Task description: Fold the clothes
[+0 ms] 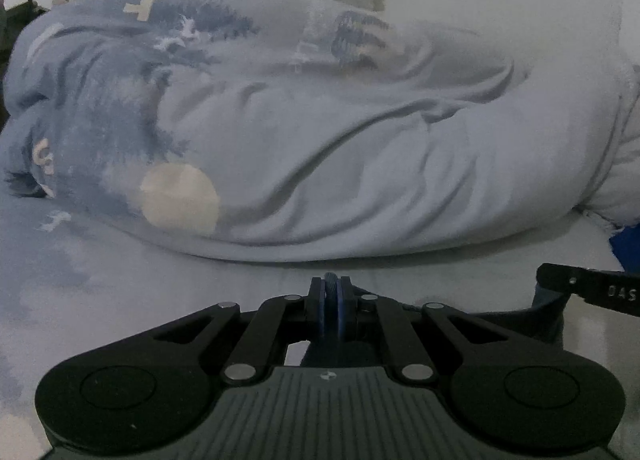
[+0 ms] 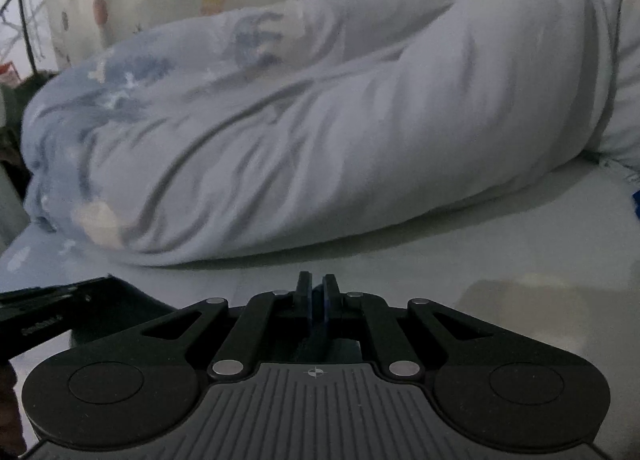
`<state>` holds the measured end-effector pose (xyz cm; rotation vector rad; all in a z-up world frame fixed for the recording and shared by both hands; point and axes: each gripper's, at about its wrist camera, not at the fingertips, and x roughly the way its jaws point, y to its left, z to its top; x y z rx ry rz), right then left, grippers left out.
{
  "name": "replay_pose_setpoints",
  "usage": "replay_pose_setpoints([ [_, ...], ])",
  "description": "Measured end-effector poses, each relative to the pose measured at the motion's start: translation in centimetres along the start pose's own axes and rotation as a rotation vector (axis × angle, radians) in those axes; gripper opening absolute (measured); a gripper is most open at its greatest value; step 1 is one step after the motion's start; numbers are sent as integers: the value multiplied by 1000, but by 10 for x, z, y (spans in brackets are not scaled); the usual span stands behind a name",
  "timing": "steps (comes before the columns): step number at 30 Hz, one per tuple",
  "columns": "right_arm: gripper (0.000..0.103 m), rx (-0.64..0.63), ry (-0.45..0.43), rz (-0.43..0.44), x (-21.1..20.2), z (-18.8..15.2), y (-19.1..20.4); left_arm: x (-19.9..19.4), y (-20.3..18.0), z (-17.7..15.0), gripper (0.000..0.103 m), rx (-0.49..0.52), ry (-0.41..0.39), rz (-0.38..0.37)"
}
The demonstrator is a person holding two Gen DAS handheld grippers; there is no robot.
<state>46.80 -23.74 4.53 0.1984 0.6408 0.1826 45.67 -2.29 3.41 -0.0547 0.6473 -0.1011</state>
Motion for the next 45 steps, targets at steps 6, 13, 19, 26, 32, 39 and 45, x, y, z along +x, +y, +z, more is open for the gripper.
replay_pose_setpoints([
  [6, 30, 61, -1, -45, 34, -16, -14, 23, 7, -14, 27, -4, -6, -6],
  [13, 86, 129, -204, -102, -2, -25, -17, -3, 37, -22, 87, -81, -129, -30],
  [19, 90, 187, -299, 44, -110, -39, -2, -109, 53, -18, 103, -78, -253, -52],
  [26, 97, 126, -356, 266, -313, -90, 13, -297, 71, -31, 103, -93, -383, -85],
  [32, 98, 122, -397, 357, -493, -125, 0, -467, 69, -52, 103, -53, -442, -63],
  [39, 101, 81, -433, 383, -632, -149, 0, -620, 76, -83, 103, -21, -460, -74],
  [45, 103, -5, -382, 408, -659, -183, 32, -659, 68, -130, 103, -40, -451, -142],
])
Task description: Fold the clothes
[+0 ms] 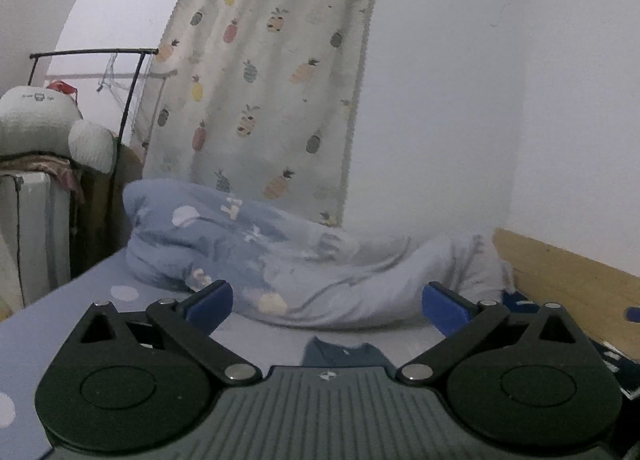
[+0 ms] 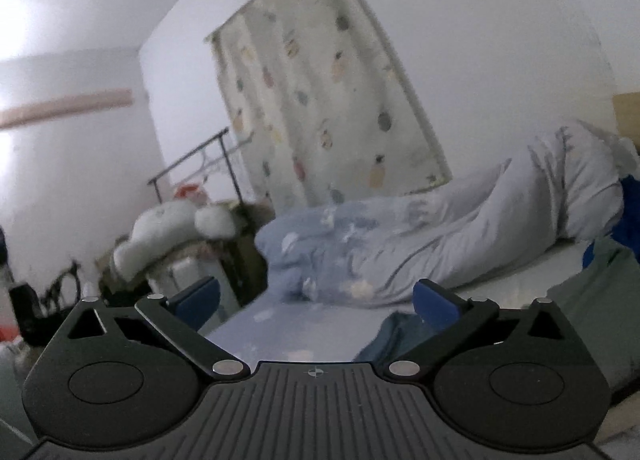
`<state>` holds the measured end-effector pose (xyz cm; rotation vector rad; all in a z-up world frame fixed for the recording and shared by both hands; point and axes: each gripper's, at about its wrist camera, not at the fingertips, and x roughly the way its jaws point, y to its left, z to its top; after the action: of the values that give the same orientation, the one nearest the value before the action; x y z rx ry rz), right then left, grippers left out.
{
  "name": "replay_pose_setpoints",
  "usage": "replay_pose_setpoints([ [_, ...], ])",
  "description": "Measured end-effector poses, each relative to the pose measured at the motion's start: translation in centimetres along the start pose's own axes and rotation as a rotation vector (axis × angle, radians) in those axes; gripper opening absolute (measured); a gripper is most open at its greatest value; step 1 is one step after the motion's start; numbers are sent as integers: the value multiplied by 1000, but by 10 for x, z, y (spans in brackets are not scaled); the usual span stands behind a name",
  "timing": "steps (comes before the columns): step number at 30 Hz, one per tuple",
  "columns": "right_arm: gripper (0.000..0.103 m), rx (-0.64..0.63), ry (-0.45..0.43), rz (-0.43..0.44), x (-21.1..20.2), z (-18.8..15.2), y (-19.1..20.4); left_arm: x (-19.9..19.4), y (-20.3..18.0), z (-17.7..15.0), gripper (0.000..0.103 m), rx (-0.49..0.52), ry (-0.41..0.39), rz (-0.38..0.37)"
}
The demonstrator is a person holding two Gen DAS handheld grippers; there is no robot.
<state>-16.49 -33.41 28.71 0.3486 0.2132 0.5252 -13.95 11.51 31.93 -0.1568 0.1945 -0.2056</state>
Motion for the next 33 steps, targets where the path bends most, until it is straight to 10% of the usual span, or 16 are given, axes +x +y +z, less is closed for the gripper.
replay_pose_setpoints([
  [9, 102, -91, 270, -18, 63, -137, 38, 28, -7, -111, 103, -23, 244, 15],
  [18, 60, -405, 615, 113, 123, -289, 111, 29, 13, -143, 103, -96, 239, 104],
  [25, 52, -632, 644, 136, 142, -337, 152, 26, 13, -160, 103, -97, 280, 106],
  [27, 21, -691, 660, 94, 143, -349, 152, 28, 10, -164, 103, -74, 290, 105],
  [28, 6, -681, 657, 70, 140, -349, 148, 28, 9, -167, 103, -64, 295, 104],
  [33, 6, -456, 671, 27, 118, -319, 118, 32, 2, -178, 103, -24, 335, 85],
])
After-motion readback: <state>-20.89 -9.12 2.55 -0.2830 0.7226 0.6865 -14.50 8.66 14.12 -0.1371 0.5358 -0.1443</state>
